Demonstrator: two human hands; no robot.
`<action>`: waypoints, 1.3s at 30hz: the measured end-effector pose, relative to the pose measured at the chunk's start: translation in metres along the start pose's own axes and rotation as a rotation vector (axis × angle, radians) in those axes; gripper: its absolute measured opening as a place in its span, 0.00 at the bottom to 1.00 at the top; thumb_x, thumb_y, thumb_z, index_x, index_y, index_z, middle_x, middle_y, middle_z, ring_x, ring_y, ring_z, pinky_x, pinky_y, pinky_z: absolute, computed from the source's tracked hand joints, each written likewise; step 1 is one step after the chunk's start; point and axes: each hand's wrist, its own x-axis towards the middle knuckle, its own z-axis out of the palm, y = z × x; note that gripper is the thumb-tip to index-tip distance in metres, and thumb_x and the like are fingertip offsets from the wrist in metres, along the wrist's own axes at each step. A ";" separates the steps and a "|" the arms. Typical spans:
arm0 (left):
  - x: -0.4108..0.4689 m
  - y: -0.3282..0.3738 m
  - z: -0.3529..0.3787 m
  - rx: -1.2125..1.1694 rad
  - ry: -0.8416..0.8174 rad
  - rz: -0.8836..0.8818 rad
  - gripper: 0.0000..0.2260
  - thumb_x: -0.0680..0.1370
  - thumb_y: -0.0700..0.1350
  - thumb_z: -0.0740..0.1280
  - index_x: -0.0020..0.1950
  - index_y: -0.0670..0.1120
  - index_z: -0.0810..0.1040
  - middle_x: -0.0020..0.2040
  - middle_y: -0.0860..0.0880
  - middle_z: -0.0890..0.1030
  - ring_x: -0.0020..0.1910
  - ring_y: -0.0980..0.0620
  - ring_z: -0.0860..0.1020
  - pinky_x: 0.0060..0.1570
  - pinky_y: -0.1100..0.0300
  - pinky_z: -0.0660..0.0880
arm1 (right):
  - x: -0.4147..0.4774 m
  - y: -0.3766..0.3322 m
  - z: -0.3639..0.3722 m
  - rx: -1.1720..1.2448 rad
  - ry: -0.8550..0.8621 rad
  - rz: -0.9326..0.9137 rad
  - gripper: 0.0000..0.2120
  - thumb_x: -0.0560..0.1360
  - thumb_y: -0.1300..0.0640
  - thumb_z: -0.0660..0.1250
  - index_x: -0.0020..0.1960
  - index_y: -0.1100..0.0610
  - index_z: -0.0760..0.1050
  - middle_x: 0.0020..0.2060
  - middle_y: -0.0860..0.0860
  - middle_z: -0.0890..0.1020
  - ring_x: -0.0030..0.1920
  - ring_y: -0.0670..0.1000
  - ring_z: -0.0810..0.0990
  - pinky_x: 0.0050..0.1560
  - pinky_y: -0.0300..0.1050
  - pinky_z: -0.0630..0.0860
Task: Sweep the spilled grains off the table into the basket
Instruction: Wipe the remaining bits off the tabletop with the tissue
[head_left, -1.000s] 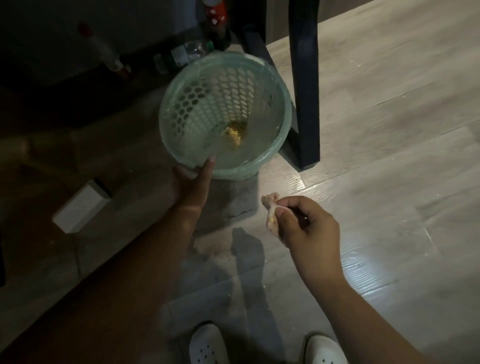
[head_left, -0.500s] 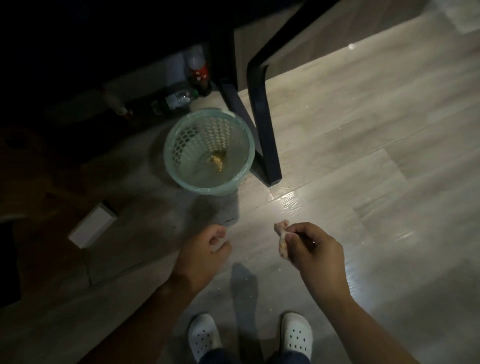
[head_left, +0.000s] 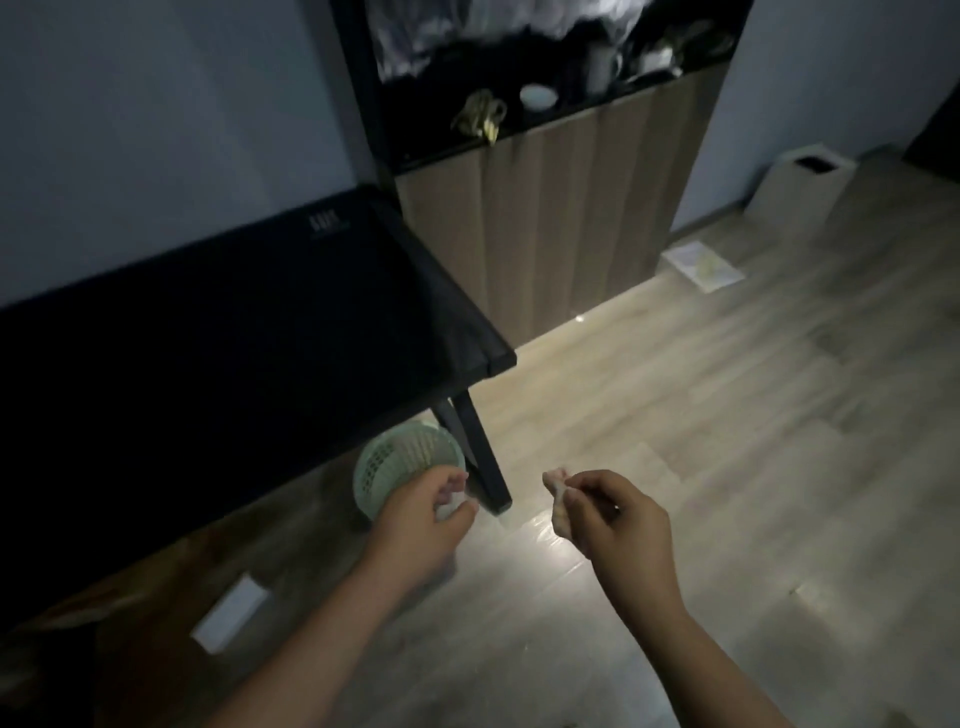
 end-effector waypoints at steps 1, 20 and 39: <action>-0.003 0.023 -0.010 0.002 0.019 0.023 0.10 0.73 0.46 0.71 0.49 0.59 0.75 0.50 0.56 0.81 0.51 0.57 0.79 0.55 0.55 0.77 | 0.001 -0.022 -0.011 0.018 0.009 -0.028 0.07 0.76 0.65 0.67 0.42 0.56 0.80 0.40 0.49 0.85 0.44 0.42 0.84 0.37 0.35 0.77; 0.040 0.267 -0.105 -0.065 0.251 0.307 0.13 0.75 0.46 0.70 0.59 0.52 0.77 0.53 0.56 0.79 0.53 0.57 0.78 0.55 0.57 0.77 | 0.111 -0.235 -0.123 0.046 0.084 -0.430 0.05 0.75 0.63 0.69 0.45 0.54 0.82 0.37 0.46 0.84 0.38 0.45 0.84 0.35 0.35 0.77; 0.253 0.241 -0.152 -0.088 0.321 0.132 0.14 0.74 0.48 0.71 0.59 0.55 0.76 0.55 0.59 0.79 0.55 0.61 0.77 0.54 0.64 0.73 | 0.351 -0.263 -0.061 -0.028 -0.063 -0.382 0.06 0.74 0.64 0.70 0.43 0.55 0.82 0.34 0.47 0.84 0.33 0.42 0.82 0.30 0.30 0.72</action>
